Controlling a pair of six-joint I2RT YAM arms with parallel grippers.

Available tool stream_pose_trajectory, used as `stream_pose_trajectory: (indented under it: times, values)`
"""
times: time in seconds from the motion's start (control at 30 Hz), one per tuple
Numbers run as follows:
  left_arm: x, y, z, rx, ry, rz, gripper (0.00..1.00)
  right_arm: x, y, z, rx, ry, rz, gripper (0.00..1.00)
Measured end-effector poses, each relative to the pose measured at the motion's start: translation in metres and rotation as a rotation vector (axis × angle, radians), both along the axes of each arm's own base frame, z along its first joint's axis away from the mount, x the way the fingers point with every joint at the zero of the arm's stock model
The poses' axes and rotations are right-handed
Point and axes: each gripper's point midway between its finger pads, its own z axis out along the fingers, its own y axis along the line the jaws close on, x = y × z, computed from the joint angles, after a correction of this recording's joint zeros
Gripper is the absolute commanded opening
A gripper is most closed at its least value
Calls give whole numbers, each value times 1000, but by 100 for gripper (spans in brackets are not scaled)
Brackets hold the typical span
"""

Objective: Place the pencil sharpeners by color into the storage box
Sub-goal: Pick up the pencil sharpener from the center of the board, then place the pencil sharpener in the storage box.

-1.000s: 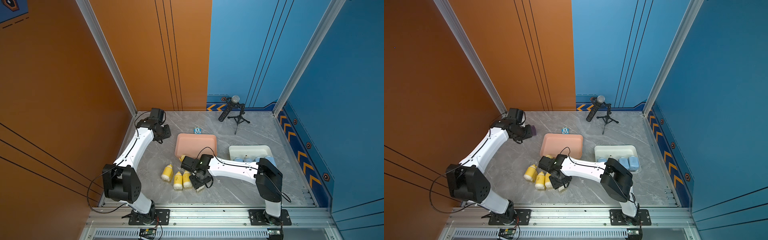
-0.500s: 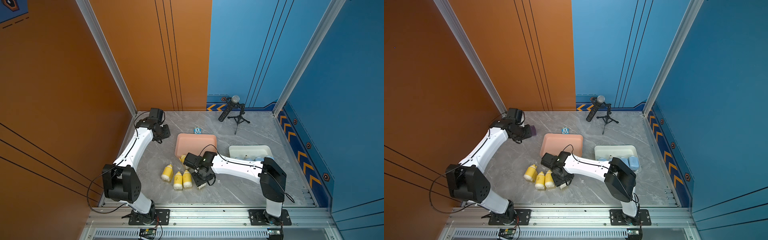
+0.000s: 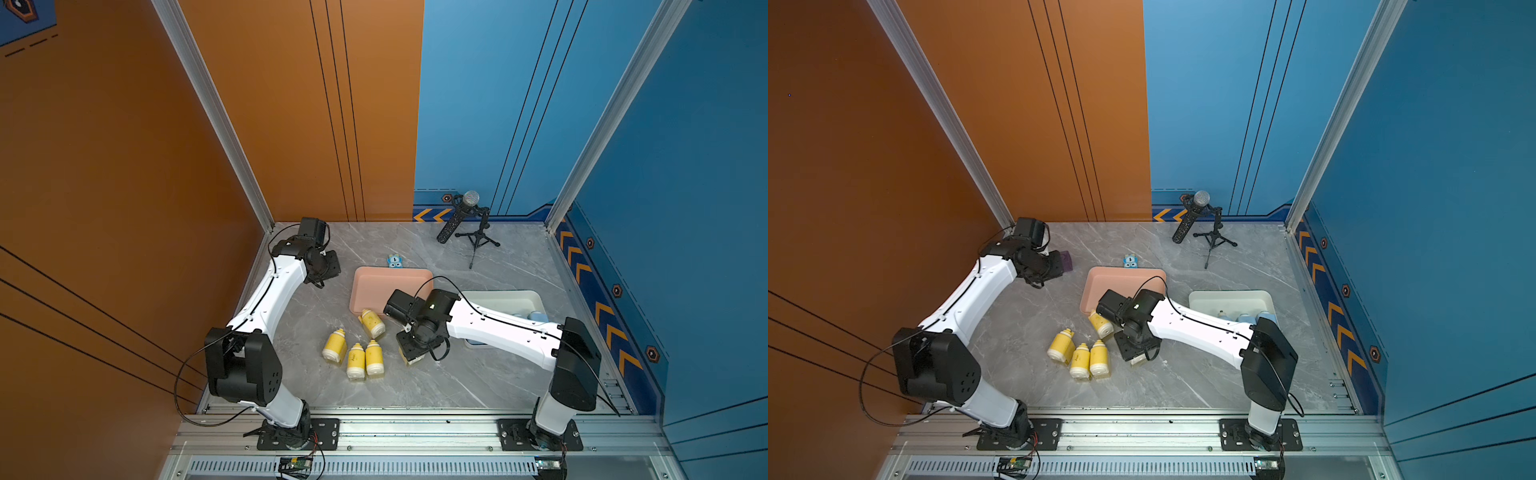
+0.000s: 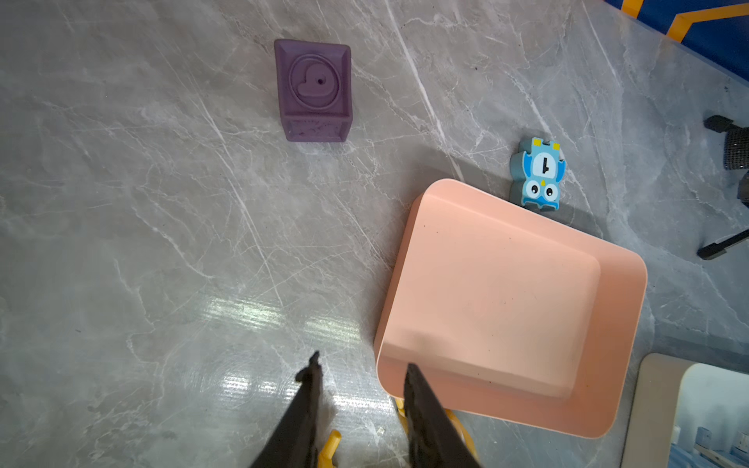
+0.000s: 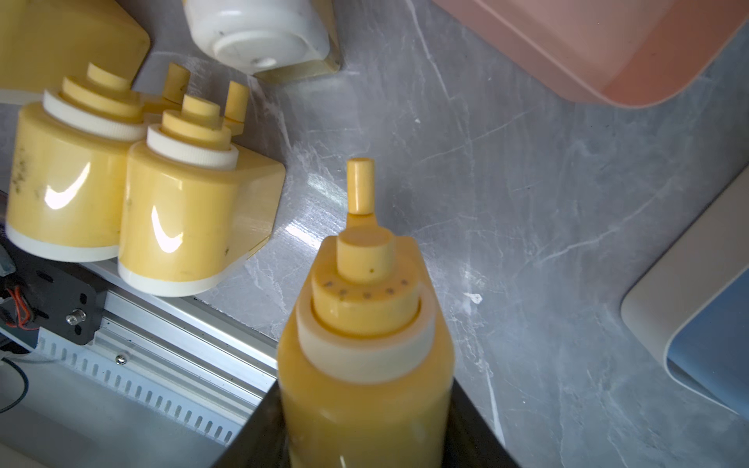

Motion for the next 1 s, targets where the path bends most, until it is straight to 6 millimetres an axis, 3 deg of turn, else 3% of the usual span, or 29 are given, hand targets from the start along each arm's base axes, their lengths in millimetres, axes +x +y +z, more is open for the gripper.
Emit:
stream_pose_trajectory:
  times: [0.23,0.6,0.7,1.0]
  values:
    - [1,1,-1,-1,-2,3,34,19,-19,18,10,-22,-25,36]
    - [4,-1,-14,-8,30,4,34,87,-31,66,64,-180,-117,35]
    - [4,-2,-14,-11,29,2,34,99,-29,57,42,-181,-133,35]
    - [4,-3,-14,-11,29,0,34,137,-24,3,-44,-138,-199,33]
